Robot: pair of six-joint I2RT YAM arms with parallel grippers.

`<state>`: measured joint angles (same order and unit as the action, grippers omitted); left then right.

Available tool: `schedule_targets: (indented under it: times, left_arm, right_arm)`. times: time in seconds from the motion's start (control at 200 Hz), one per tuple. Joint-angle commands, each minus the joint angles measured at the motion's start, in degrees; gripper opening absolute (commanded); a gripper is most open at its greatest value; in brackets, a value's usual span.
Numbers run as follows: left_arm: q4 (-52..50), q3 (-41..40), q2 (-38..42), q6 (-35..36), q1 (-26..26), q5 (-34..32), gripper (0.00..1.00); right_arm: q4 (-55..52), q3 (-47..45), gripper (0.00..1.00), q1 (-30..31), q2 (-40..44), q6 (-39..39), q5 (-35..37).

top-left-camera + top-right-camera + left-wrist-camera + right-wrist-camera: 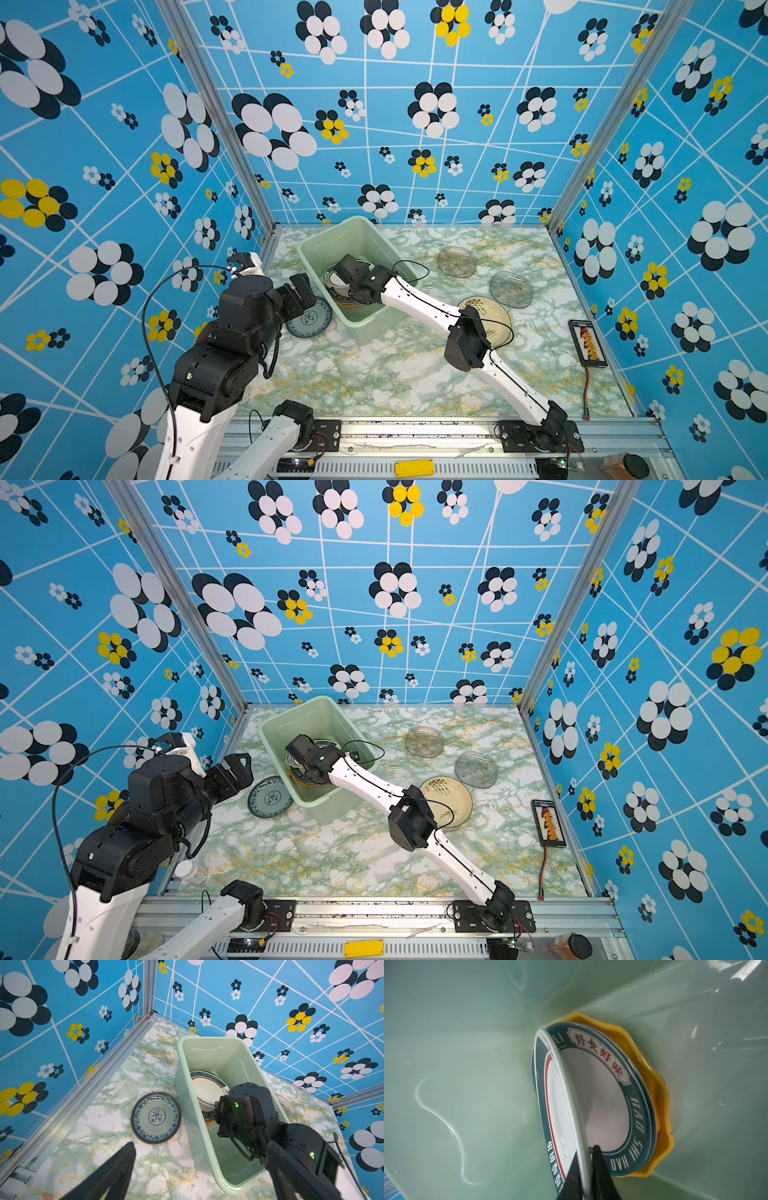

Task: Place the plates into the plastic bin on the countertop
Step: Place the plate in the plastic bin.

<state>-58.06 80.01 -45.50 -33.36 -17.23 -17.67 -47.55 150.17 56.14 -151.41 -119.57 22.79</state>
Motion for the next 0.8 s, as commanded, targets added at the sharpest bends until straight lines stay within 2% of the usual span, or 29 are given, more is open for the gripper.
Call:
schedule_targets:
  times: [0.0, 0.29, 0.46, 0.795]
  left_arm:
    - [-0.87, 2.34, -0.54, 1.85, 0.52, -1.64, 0.99]
    - [-1.53, 3.57, -0.77, 1.89, 0.53, -2.06, 0.99]
    - [-1.28, 4.41, -1.33, 1.81, 0.54, -1.7, 0.99]
    - [-1.72, 4.98, -1.49, 1.77, 0.56, -1.28, 0.99]
  right_arm:
    - [0.74, 1.47, 0.16, 0.11, -1.16, -3.3, -0.48]
    - [2.92, 0.0, 0.26, 0.11, -1.2, -2.54, -2.27]
    - [3.76, -0.79, 0.37, 0.11, -1.4, -3.13, -3.93]
    - [4.46, -3.15, 0.47, -0.31, -0.91, -3.65, -6.24]
